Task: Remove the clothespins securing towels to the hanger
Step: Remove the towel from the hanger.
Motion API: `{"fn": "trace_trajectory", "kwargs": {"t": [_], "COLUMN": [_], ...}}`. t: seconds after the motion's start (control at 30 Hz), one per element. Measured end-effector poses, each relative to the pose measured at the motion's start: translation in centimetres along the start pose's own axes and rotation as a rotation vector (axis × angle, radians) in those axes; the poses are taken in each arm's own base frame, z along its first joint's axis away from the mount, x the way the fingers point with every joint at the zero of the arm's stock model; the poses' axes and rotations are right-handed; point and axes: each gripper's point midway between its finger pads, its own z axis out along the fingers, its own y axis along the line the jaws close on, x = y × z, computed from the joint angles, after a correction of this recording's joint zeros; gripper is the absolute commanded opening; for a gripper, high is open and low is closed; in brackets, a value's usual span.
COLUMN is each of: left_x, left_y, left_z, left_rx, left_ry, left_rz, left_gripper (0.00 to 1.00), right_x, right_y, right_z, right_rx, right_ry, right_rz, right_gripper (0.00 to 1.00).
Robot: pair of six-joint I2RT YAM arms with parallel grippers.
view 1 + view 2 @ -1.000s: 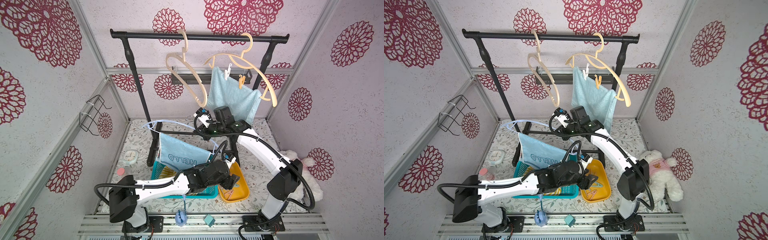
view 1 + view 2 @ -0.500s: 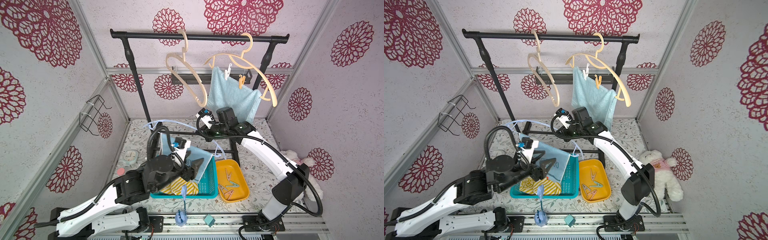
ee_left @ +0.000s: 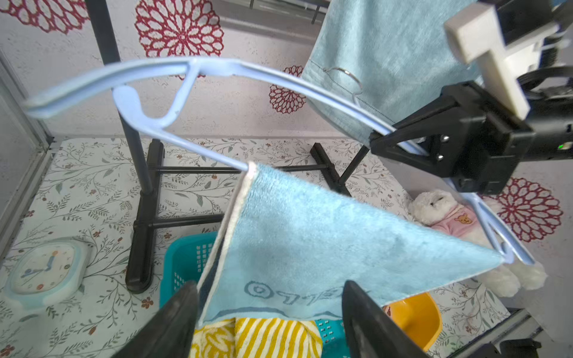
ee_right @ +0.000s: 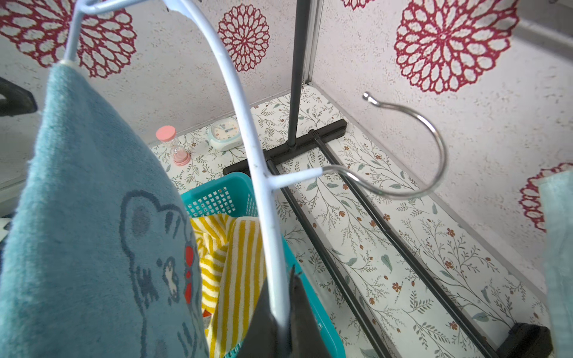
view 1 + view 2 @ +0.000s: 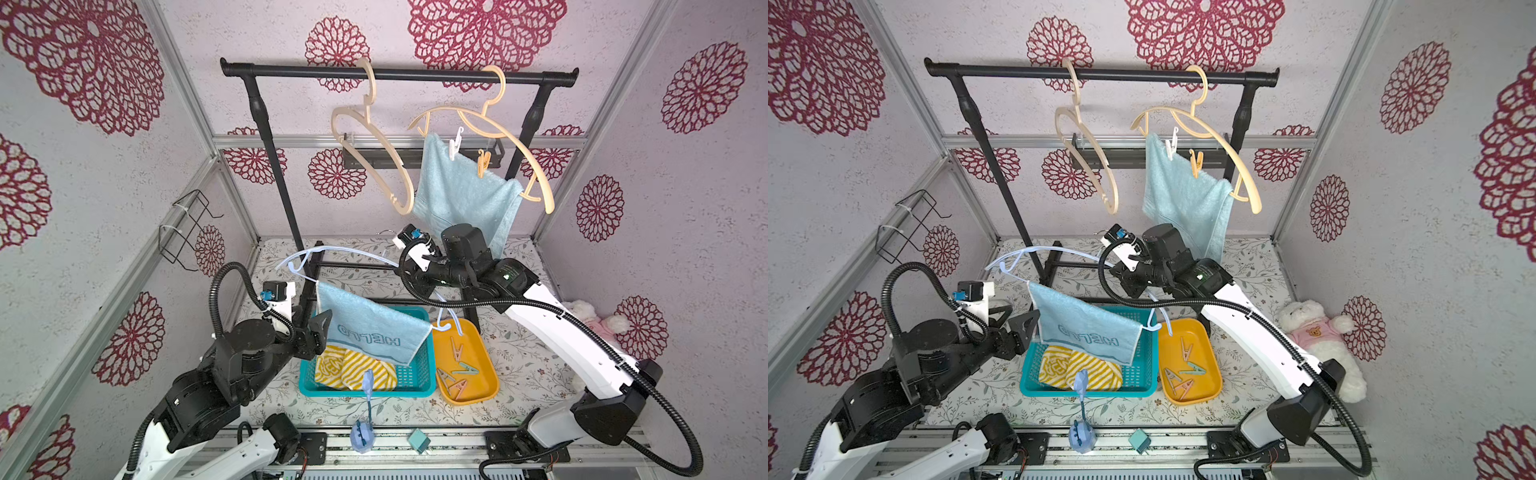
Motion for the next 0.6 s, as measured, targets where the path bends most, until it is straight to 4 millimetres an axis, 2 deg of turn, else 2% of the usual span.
{"fn": "trace_trajectory", "kwargs": {"t": [0.27,0.6], "left_x": [1.5,2.4], "left_y": [-0.4,-0.5], "left_z": [2.6,5.5], "left_rx": [0.048,0.151], "left_ry": [0.097,0.157], "left_rz": [0.030,0.019], "left_gripper": [0.81,0.77], "right_x": [0.1,-0.3], "right_y": [0.1,0.9], "right_z": [-0.4,-1.3], "right_rx": [-0.002,-0.038], "right_ry": [0.009,0.018], "right_rz": [0.003,0.000], "right_gripper": [0.00,0.00]}}
